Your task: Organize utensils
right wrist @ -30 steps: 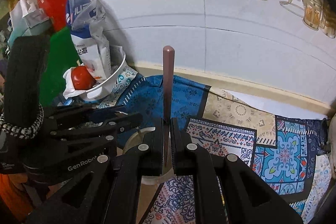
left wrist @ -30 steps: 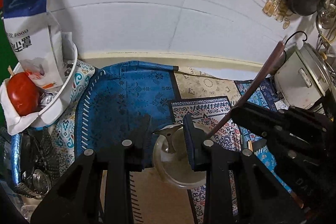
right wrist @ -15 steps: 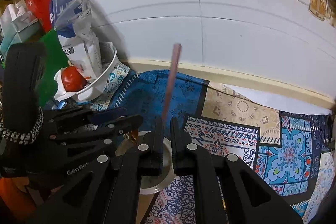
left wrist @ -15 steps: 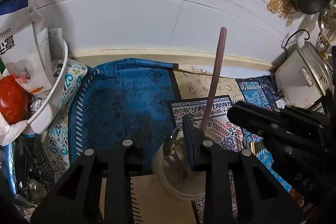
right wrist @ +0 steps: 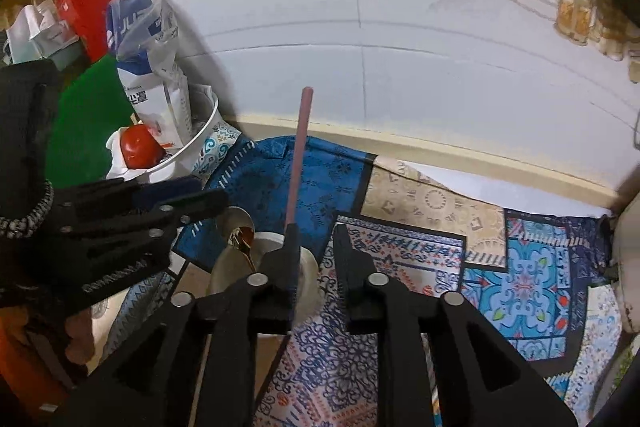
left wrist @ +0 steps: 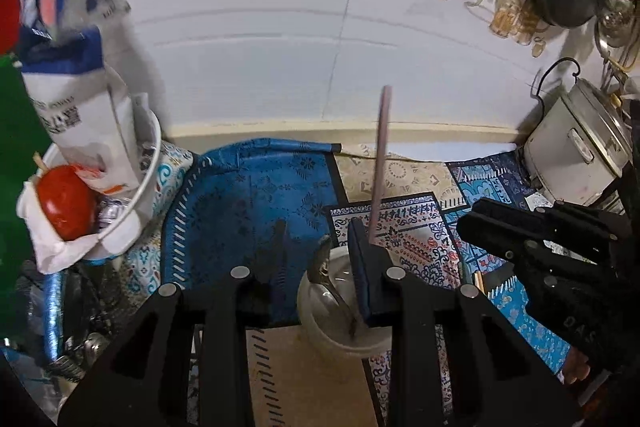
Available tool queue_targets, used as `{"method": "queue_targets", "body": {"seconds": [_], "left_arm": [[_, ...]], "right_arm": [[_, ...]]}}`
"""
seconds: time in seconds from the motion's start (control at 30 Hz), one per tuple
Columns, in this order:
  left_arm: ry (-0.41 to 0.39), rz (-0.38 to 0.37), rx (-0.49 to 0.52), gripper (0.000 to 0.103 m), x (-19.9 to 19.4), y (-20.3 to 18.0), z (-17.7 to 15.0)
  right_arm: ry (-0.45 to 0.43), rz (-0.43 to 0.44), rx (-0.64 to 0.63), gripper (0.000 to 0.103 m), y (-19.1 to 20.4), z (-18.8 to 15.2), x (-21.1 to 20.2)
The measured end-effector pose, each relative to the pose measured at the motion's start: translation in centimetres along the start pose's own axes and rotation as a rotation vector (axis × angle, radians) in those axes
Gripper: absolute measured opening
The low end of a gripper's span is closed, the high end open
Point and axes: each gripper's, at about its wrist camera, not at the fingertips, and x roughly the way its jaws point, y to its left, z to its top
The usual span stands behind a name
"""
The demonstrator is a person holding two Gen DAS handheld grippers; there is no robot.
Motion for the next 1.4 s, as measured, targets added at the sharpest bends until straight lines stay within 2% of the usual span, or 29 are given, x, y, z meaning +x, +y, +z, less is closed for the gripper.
{"method": "queue_targets", "body": {"seconds": [0.27, 0.5, 0.7, 0.87, 1.03, 1.27, 1.4], "left_arm": [[-0.043, 0.028, 0.036, 0.032, -3.7, -2.8, -1.2], [-0.033, 0.022, 0.071, 0.039, -4.6, -6.6, -3.0], [0.035, -0.002, 0.095, 0.041, -3.3, -10.2, -4.9], [0.134, -0.053, 0.11, 0.041, -0.5, -12.7, -6.8], [0.241, -0.08, 0.132, 0.041, 3.3, -14.9, -8.9], [0.349, -0.093, 0.11, 0.041, 7.8, -15.5, -11.2], [0.385, -0.114, 0.088, 0.031, 9.4, -15.6, -11.8]], "right_arm": [[-0.043, -0.01, 0.004, 0.032, -0.9, -1.7, -3.8], [-0.049, -0.032, 0.032, 0.034, -3.0, -4.3, -6.8], [-0.024, -0.074, 0.089, 0.034, -6.1, -6.8, -8.8], [0.027, -0.119, 0.14, 0.034, -8.9, -9.2, -9.3], [0.101, -0.145, 0.189, 0.034, -11.4, -12.1, -8.4], [0.197, -0.136, 0.249, 0.034, -13.2, -15.1, -5.9], [0.229, -0.124, 0.258, 0.034, -13.6, -16.0, -4.8]]}}
